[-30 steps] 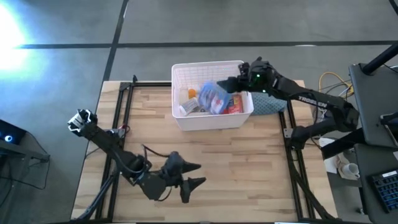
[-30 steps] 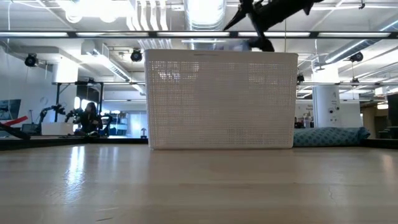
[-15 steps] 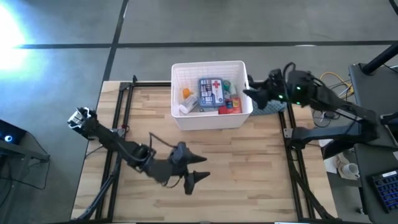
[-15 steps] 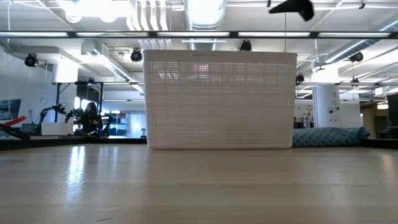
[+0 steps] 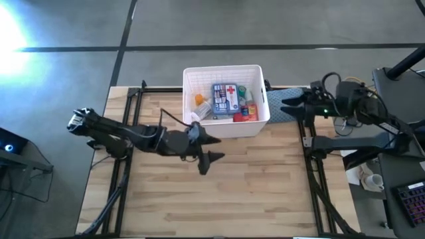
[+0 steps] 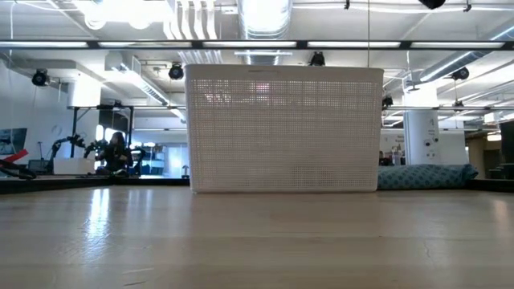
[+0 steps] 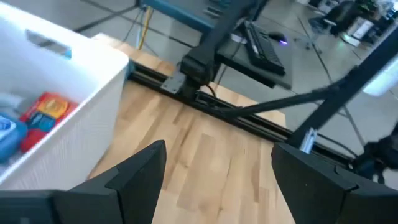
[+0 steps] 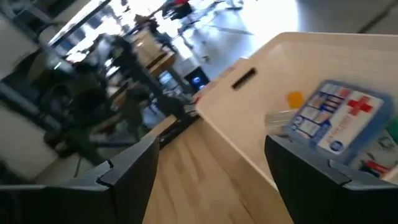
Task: Pick & place medical supplies in basket/bin
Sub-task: Return to Home Position
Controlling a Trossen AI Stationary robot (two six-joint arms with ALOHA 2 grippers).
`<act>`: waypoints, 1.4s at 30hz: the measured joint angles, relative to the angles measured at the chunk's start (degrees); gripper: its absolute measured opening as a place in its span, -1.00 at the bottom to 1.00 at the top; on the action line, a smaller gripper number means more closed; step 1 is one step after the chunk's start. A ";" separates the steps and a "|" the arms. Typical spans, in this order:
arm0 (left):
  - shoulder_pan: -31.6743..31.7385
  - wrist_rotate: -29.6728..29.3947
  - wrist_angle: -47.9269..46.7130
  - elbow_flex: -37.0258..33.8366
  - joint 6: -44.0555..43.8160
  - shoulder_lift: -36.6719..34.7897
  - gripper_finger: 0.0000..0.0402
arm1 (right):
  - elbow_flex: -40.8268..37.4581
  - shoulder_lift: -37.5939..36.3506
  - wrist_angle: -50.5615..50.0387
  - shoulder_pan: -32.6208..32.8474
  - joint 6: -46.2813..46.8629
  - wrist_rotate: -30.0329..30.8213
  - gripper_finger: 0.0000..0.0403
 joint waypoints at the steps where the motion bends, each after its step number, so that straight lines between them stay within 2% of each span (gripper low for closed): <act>1: -0.02 0.49 0.08 -0.34 1.41 -0.57 0.35 | 0.00 -0.30 -0.02 0.64 -1.27 -0.64 0.40; 3: -0.29 3.28 0.08 -0.91 4.80 -1.49 0.35 | 0.00 -0.81 -0.21 2.31 -2.72 -1.35 0.41; 6: -0.21 8.16 0.96 -2.39 5.26 -3.07 0.35 | -0.28 -1.16 -0.39 5.82 -3.21 -1.78 0.42; 9: 0.64 10.72 6.29 -6.53 5.44 -5.58 0.35 | -2.15 -1.56 1.18 10.41 -3.12 -1.78 0.43; 12: 1.26 12.72 18.25 -14.94 5.42 -8.99 0.35 | -7.21 -2.08 9.17 16.03 -1.39 -0.52 0.42; 15: 1.88 16.73 32.86 -25.90 4.76 -12.99 0.35 | -15.05 -2.08 24.62 22.85 -1.34 0.14 0.41; 17: 1.98 18.34 41.49 -32.85 3.92 -16.09 0.35 | -20.33 -2.10 33.66 26.57 -2.13 2.67 0.40; 19: 2.04 19.30 47.74 -38.88 3.92 -19.79 0.35 | -24.18 -3.08 37.05 28.65 -2.79 5.74 0.39; 21: 2.76 20.50 51.23 -43.65 4.29 -24.04 0.35 | -27.37 -5.47 36.23 29.37 -2.83 8.37 0.40; 28: 6.97 20.92 51.18 -57.23 3.28 -41.00 0.35 | -36.24 -18.36 35.34 29.40 -6.47 8.30 0.44; 31: 6.93 21.01 51.17 -62.38 3.26 -47.67 0.35 | -39.00 -23.09 30.27 29.42 -8.40 5.25 0.46; 33: 6.86 21.03 51.08 -65.58 2.61 -51.52 0.35 | -40.39 -25.96 25.16 29.39 -6.78 6.84 0.46; 35: 6.89 21.03 51.06 -68.48 1.78 -55.03 0.35 | -41.66 -28.56 21.60 29.36 -1.31 10.94 0.46; 37: 6.89 21.00 51.09 -70.90 1.77 -58.01 0.35 | -43.31 -30.70 21.48 29.38 0.76 11.65 0.46; 40: 7.02 21.01 51.08 -74.27 1.75 -62.00 0.35 | -45.43 -33.37 25.54 29.38 -6.55 7.71 0.45; 42: 7.26 20.60 51.08 -76.43 0.90 -64.51 0.35 | -46.33 -35.47 27.80 29.40 -9.95 7.39 0.46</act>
